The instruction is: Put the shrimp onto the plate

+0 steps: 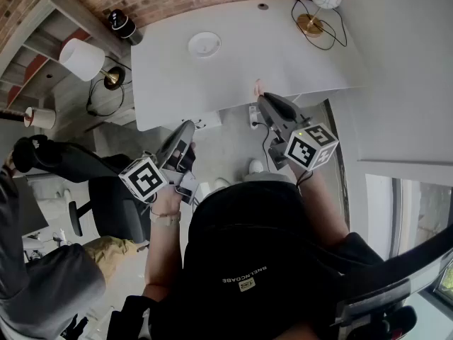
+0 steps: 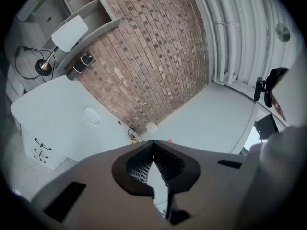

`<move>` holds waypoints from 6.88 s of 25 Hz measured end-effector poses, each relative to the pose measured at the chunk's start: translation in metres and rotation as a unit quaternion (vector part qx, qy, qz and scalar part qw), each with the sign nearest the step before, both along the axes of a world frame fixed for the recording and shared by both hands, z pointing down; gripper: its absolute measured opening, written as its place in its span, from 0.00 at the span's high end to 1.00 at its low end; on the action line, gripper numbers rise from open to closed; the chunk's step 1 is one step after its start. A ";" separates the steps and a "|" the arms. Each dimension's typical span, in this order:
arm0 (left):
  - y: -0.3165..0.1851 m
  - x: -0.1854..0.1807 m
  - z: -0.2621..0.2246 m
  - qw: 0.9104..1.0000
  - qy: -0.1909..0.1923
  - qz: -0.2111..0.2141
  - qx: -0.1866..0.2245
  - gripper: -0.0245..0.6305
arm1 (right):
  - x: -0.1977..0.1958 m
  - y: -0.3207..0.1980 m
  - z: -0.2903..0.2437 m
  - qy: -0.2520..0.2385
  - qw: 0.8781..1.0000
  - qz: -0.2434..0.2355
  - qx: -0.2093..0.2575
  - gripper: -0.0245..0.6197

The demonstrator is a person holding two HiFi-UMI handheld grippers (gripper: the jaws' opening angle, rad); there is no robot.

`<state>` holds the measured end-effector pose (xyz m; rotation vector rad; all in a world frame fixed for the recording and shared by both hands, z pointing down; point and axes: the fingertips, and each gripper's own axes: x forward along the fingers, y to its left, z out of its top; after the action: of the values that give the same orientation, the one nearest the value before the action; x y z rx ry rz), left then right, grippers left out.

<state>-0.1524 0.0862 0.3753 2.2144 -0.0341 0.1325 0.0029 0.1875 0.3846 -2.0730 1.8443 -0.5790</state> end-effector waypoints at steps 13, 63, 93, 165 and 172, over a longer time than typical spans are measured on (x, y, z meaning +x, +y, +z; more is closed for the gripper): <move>0.004 0.000 -0.001 1.000 0.004 -0.006 -0.014 0.96 | -0.001 0.006 -0.005 0.000 1.000 -0.003 -0.001 0.90; 0.047 0.068 0.016 0.995 -0.043 -0.086 -0.007 0.96 | 0.112 0.030 0.020 -0.034 0.998 -0.049 0.026 0.90; -0.133 0.132 0.022 0.999 -0.028 -0.013 -0.039 0.96 | 0.163 -0.114 0.009 -0.026 0.999 0.030 -0.004 0.90; -0.253 0.105 0.031 0.976 -0.047 -0.197 -0.075 0.96 | 0.186 -0.357 0.097 -0.025 0.978 -0.157 -0.139 0.90; -0.249 0.080 0.041 0.961 -0.064 -0.255 -0.089 0.96 | 0.175 -0.381 0.131 -0.020 0.963 -0.198 -0.180 0.90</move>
<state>-0.0725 -0.1632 0.4164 1.9480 -0.6339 -0.0090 0.1779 -0.1935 0.5158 -1.8721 2.2867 -1.1221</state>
